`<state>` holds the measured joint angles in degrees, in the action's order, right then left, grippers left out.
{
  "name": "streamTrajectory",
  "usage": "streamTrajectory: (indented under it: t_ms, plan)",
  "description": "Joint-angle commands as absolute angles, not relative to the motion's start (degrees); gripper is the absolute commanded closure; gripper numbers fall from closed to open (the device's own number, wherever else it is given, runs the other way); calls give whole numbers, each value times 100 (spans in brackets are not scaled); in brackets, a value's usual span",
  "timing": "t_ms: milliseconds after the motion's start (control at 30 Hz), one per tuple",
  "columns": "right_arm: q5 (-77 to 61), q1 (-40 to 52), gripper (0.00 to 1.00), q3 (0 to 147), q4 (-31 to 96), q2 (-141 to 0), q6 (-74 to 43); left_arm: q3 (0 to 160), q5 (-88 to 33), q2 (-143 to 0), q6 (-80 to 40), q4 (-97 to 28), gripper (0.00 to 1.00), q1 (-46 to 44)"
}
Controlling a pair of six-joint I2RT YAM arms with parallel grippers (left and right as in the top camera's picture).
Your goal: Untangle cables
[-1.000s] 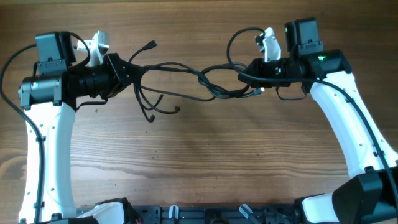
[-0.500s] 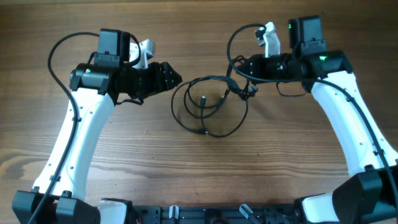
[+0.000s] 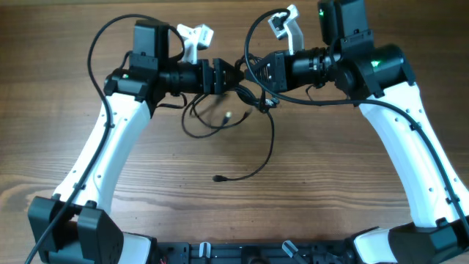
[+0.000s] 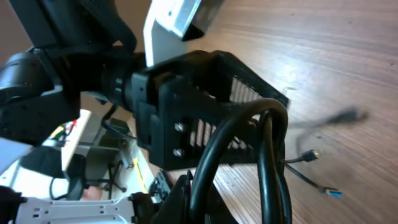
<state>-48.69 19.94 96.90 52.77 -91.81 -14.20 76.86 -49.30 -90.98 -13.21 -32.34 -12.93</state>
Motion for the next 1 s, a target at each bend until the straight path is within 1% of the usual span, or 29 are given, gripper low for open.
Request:
streamTrajectory:
  t_ms: [0,67,133,167,200,233,267,333,433,500,600,700,800,967]
  plan:
    - [-5461,1981,96,9837,5256,-9111,-1522,7693,-5061,-9220,-954,-3157,30,-1466]
    - [-5677,1979,96,9837,5256,-9111,-1527,7693,-5033,-9310,-963,-2971,35,-1479]
    - [-5708,1979,96,9837,5282,-9111,-1566,7693,-4681,-9389,-1448,-2679,46,-1481]
    - [-5688,1979,96,9837,5308,-9111,-1564,7693,-4379,-9406,-1763,-2589,53,-1479]
    - [-5518,1979,96,9835,5374,-9111,-1568,7693,-3771,-9413,-2327,-2519,74,-1474]
    - [-5148,1979,96,9835,5498,-9111,-1647,7693,-3262,-9413,-2735,-2499,89,-1472]
    - [-4816,1979,96,9835,5625,-9113,-1671,7693,-3061,-9413,-2899,-2482,96,-1472]
    - [-4018,1981,96,9835,5889,-9113,-1800,7693,-2989,-9413,-2926,-2486,96,-1474]
    - [-2261,1981,96,9830,6156,-9113,-2171,7693,-2781,-9413,-3103,-2602,96,-1472]
    - [-611,1981,96,9800,6353,-9120,-2556,7693,-2390,-9413,-3312,-2875,96,-1472]
    - [1107,1981,96,9699,6514,-9225,-2827,7693,-2239,-9411,-3330,-3177,96,-1472]
    - [2056,1981,96,9699,6768,-9443,-3055,7695,-2244,-9233,-3332,-3175,96,-1358]
    - [2727,1979,96,9699,6938,-9620,-3183,7699,-2244,-8667,-3334,-3203,96,-1105]
    - [2821,1970,96,9699,6930,-9682,-3299,7699,-2517,-7660,-4132,-3308,96,-690]
